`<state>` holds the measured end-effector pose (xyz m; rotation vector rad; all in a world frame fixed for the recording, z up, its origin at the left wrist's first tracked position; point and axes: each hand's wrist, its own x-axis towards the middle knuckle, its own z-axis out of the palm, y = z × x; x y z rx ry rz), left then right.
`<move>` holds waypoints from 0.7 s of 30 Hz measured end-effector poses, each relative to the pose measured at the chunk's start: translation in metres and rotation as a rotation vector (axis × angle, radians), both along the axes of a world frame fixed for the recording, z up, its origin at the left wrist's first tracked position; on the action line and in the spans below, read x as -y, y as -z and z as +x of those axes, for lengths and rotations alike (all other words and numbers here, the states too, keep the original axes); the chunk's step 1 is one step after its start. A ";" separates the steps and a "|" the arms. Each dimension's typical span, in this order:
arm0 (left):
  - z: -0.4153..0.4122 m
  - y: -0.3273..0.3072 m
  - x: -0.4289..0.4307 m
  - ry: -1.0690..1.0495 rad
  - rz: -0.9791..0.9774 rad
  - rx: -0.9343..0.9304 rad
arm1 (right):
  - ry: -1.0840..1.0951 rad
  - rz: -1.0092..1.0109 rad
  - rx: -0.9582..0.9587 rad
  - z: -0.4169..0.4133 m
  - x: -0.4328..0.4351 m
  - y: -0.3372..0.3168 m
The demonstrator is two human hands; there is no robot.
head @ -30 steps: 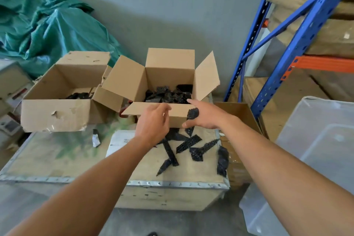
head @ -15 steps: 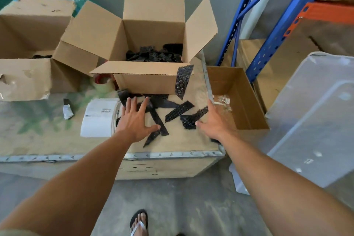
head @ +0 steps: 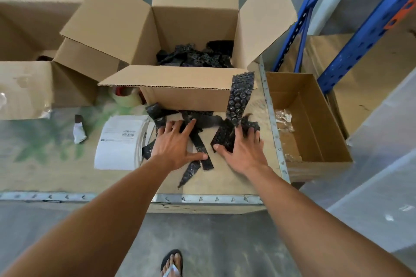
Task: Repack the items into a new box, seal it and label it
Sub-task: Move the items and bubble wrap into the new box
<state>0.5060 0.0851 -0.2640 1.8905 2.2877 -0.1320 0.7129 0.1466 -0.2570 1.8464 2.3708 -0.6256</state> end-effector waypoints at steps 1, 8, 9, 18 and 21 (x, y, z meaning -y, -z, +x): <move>-0.002 -0.001 0.000 0.006 0.066 -0.029 | -0.028 0.015 -0.006 -0.004 -0.001 -0.001; -0.019 0.008 -0.007 -0.089 -0.114 0.049 | -0.285 -0.064 0.019 -0.048 -0.013 -0.012; -0.019 0.008 -0.006 -0.080 -0.129 0.061 | -0.320 -0.090 0.036 -0.051 -0.017 -0.014; -0.035 -0.015 0.006 -0.018 0.019 0.047 | -0.438 -0.090 0.045 -0.062 -0.044 -0.015; -0.033 -0.016 0.001 -0.043 -0.081 0.027 | -0.496 -0.118 0.074 -0.071 -0.043 -0.020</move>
